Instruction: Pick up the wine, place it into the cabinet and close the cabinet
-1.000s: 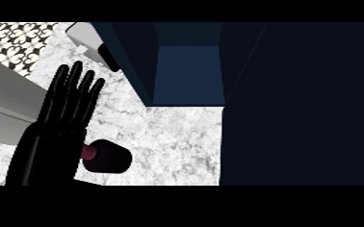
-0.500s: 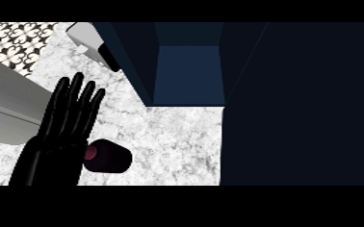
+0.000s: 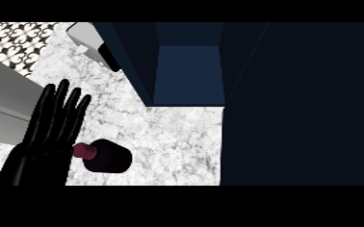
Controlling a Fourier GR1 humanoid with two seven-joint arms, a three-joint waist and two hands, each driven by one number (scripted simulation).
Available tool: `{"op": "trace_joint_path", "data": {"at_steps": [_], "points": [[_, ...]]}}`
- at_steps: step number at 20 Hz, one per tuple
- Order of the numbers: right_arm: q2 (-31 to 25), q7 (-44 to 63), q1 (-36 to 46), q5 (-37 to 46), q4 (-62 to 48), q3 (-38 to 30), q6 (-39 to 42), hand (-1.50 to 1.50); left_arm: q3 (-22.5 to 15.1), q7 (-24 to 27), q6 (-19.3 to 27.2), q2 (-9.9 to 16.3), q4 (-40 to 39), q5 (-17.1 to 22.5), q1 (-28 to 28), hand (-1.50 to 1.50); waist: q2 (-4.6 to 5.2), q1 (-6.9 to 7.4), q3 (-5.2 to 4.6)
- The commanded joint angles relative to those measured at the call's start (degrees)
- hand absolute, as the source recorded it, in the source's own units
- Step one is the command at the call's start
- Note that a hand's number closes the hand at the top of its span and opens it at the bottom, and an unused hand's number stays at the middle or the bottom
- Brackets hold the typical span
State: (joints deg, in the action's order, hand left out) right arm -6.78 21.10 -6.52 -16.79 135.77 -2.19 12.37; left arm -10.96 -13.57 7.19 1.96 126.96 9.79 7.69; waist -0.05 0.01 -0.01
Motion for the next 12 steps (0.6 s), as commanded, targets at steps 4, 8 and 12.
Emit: {"op": "trace_joint_path", "data": {"at_steps": [4, 8, 12], "points": [[1.40, 2.70, 1.81, 0.96, 1.86, 1.63, -1.64, -1.50, 7.35, 1.85, -3.18, 2.35, -2.62, 4.11, 0.89, -1.50, 0.03, 0.00, -0.01], [2.75, -2.00, 0.11, 5.73, -0.78, 3.69, 0.10, -1.50, 8.27, 5.05, -5.48, 2.88, -1.65, 4.58, 7.16, -1.50, 0.01, 0.20, -0.01], [0.03, 2.69, 2.48, -1.62, 0.53, -2.17, 0.21, -1.50, 3.85, 5.26, -4.82, 0.70, -0.75, -0.11, 9.27, -1.50, 0.00, 0.08, 0.01]]}}
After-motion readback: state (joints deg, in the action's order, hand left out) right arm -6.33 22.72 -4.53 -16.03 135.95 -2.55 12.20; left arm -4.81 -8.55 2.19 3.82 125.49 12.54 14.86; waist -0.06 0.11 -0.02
